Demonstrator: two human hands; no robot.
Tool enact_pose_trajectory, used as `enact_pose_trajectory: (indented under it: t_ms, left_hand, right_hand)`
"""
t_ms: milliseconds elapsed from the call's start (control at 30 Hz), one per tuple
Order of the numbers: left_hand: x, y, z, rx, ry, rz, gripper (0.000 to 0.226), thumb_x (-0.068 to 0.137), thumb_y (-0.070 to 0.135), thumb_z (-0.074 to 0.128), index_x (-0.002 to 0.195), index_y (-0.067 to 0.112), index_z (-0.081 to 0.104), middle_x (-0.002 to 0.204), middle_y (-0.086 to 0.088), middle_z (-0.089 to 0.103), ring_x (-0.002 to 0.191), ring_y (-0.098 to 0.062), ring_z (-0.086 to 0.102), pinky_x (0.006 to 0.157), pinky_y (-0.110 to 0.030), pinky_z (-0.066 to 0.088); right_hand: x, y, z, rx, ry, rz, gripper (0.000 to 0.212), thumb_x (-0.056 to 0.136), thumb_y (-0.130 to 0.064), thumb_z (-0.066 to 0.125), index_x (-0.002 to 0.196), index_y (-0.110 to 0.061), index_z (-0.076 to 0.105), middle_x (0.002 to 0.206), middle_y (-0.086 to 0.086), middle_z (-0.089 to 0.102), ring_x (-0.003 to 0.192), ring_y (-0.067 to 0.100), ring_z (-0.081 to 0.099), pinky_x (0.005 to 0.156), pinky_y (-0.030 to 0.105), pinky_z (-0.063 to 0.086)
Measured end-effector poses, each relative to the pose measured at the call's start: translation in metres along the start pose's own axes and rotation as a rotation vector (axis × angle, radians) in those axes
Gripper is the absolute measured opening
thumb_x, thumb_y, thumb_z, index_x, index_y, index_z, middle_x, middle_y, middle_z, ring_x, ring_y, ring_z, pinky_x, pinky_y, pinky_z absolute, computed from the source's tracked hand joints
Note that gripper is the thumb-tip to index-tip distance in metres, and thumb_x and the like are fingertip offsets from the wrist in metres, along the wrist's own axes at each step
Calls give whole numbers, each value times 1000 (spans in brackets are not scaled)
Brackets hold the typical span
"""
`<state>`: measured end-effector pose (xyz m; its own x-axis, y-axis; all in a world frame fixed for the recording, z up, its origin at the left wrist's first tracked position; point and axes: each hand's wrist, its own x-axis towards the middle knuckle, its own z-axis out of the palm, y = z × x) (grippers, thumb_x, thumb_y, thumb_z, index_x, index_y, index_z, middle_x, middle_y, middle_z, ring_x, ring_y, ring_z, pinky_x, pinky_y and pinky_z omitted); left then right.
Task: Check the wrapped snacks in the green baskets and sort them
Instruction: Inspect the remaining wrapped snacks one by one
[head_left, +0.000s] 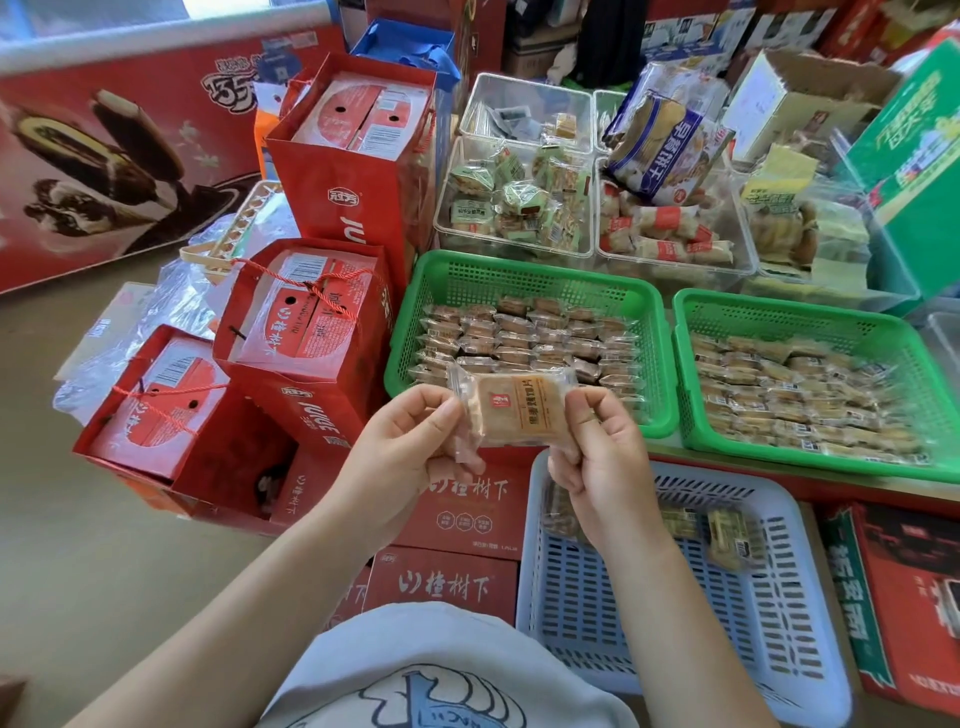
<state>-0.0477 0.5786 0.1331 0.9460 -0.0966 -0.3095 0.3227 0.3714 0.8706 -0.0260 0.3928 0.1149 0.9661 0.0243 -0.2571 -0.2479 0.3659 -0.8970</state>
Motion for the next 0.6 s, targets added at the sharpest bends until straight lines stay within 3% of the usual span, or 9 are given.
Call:
enact_pose_trajectory:
  t_ms: [100, 200, 300, 367, 467, 600]
  left_hand:
    - [3, -4, -2, -124, 22, -160, 27, 93, 19, 59, 110, -2, 60, 83, -15, 69, 57, -16, 63, 51, -20, 54]
    - [6, -9, -6, -57, 78, -214, 19, 99, 14, 59, 110, -2, 59, 89, -20, 71, 62, -20, 67, 51, -22, 56]
    - [9, -13, -9, 251, 174, 0, 20, 96, 19, 67, 107, 7, 56, 112, -14, 71, 97, -25, 73, 68, -30, 62]
    - [9, -14, -11, 326, 71, 145, 36, 86, 34, 75, 113, 18, 57, 120, 4, 70, 112, -17, 69, 81, -32, 61]
    - [5, -13, -12, 516, -40, 263, 49, 75, 33, 87, 113, 21, 59, 121, 16, 67, 112, -13, 68, 86, -29, 60]
    - [5, -13, -11, 420, 75, 322, 33, 75, 27, 86, 100, 15, 69, 102, 1, 75, 99, -20, 73, 84, -33, 61]
  right_hand:
    - [1, -3, 5, 126, 17, 106, 17, 94, -24, 56, 91, -8, 53, 53, 0, 39, 34, 8, 23, 33, 20, 20]
    - [3, -5, 8, 203, 70, 213, 15, 100, -18, 54, 87, -10, 53, 50, -2, 39, 32, 7, 24, 31, 19, 21]
    - [3, -4, 11, 225, 106, 277, 16, 100, -18, 55, 86, -11, 54, 49, -4, 39, 32, 6, 24, 30, 19, 19]
    - [3, -2, 13, 251, 108, 307, 15, 100, -19, 56, 89, -9, 57, 48, -4, 37, 32, 5, 24, 30, 19, 18]
    - [3, -3, 14, 288, 103, 368, 15, 100, -18, 55, 95, -6, 61, 48, -5, 35, 32, 4, 23, 31, 18, 17]
    - [5, -1, 10, 242, 156, 332, 3, 101, -11, 54, 98, -12, 54, 49, -4, 38, 32, 6, 26, 31, 19, 20]
